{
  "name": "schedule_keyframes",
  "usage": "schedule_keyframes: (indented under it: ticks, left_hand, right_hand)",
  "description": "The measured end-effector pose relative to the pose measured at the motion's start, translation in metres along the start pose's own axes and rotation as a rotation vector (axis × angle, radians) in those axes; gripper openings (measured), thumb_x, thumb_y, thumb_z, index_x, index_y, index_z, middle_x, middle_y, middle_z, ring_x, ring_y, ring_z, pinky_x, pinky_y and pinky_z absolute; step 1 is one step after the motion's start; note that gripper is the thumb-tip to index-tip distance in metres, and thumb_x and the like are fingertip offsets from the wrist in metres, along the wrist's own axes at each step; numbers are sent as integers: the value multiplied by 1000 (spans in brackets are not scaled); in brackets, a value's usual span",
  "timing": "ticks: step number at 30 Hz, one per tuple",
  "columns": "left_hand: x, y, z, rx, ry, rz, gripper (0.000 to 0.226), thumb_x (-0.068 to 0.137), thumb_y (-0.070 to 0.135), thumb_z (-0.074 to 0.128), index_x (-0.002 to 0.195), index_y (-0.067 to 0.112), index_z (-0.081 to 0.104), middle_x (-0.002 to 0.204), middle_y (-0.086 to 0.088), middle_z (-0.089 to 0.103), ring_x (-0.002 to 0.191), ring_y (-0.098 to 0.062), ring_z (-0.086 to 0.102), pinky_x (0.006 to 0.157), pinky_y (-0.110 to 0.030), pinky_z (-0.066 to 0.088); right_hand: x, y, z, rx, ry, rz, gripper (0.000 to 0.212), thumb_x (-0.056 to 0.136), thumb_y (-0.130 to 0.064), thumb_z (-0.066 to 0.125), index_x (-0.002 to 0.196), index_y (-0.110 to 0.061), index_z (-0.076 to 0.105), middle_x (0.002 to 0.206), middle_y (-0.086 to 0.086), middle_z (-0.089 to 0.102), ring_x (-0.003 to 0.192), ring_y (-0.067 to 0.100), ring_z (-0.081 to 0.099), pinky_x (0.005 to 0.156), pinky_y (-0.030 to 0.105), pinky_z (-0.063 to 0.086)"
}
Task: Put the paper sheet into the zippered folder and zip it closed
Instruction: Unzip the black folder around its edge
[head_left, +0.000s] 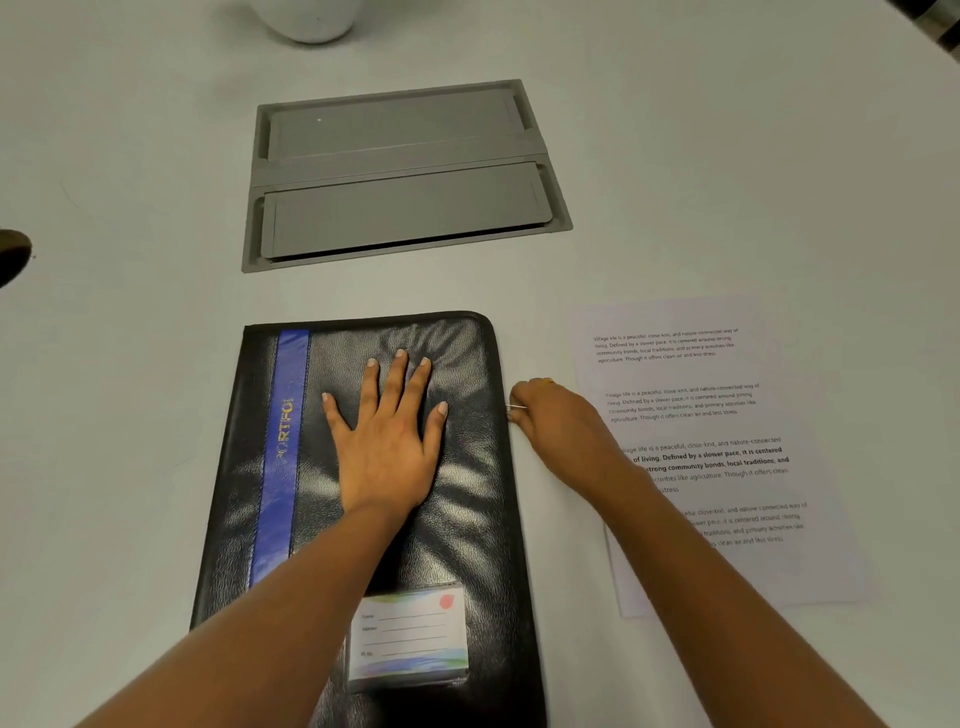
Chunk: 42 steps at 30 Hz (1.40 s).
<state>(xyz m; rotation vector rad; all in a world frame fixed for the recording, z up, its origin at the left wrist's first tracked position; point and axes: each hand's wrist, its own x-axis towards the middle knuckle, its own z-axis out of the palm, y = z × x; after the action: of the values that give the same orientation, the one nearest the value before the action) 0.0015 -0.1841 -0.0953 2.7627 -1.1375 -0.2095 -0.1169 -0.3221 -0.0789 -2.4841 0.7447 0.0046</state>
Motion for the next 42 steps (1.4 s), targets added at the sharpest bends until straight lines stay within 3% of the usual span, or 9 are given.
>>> schedule_keyframes:
  ticks: [6,11,14,22,26,32,36,40,42]
  left_hand:
    - [-1,0,-1,-4,15,2,69,84,59,-1,146,36,17,157,12,10,146,-14,2,113,-57,-4]
    - [-1,0,-2,-2,9,-12,56,93,56,12,146,38,17,157,13,9,146,-13,1,113,-56,-5]
    - [-1,0,-2,-4,6,-19,52,96,53,20,146,38,15,157,13,8,146,-13,0,113,-55,-6]
    - [-1,0,-2,-7,7,-26,52,96,52,21,146,39,15,157,14,8,146,-13,0,113,-55,-6]
    - [0,0,-2,2,4,-26,52,96,53,20,146,39,14,157,14,7,146,-12,-1,113,-54,-6]
    - [0,0,-3,1,0,-22,53,96,52,20,147,38,14,157,13,7,146,-13,-1,113,-55,-6]
    - [-1,1,-3,3,0,-7,54,96,52,19,147,36,14,158,12,7,146,-14,-2,113,-55,-7]
    - [-1,1,-2,7,1,1,54,96,51,18,147,36,13,158,10,7,146,-15,-2,113,-56,-6]
    - [-1,1,-3,5,3,4,54,96,51,20,147,35,15,158,9,9,146,-16,0,113,-56,-5]
  right_hand:
    - [1,4,-12,-113,-177,-113,33,98,-25,35,92,-1,55,96,23,60,86,37,58,71,35,40]
    - [1,10,-12,-73,-186,-177,32,97,-24,39,83,0,55,87,24,61,82,34,57,66,31,32]
    - [1,12,-13,-40,-216,-200,30,97,-22,40,81,0,55,85,22,61,83,32,56,69,33,36]
    - [-5,14,-12,1,-270,-226,25,97,-19,40,72,-15,40,80,17,58,75,19,44,75,35,39]
    - [-5,13,-13,-6,-277,-226,26,97,-19,41,71,-14,38,73,6,47,74,17,42,73,33,37]
    - [-3,15,-12,-6,-291,-215,31,97,-21,40,66,-17,40,76,10,51,75,18,44,70,28,32]
    - [-11,13,-7,-35,-111,-203,26,96,-17,40,85,0,56,87,19,57,83,31,54,69,33,37]
    - [-19,12,7,59,103,-148,29,93,-22,48,79,1,57,81,17,54,76,32,54,67,34,39]
    - [-18,10,7,89,152,-125,27,93,-21,49,85,2,61,85,17,55,77,31,55,70,36,45]
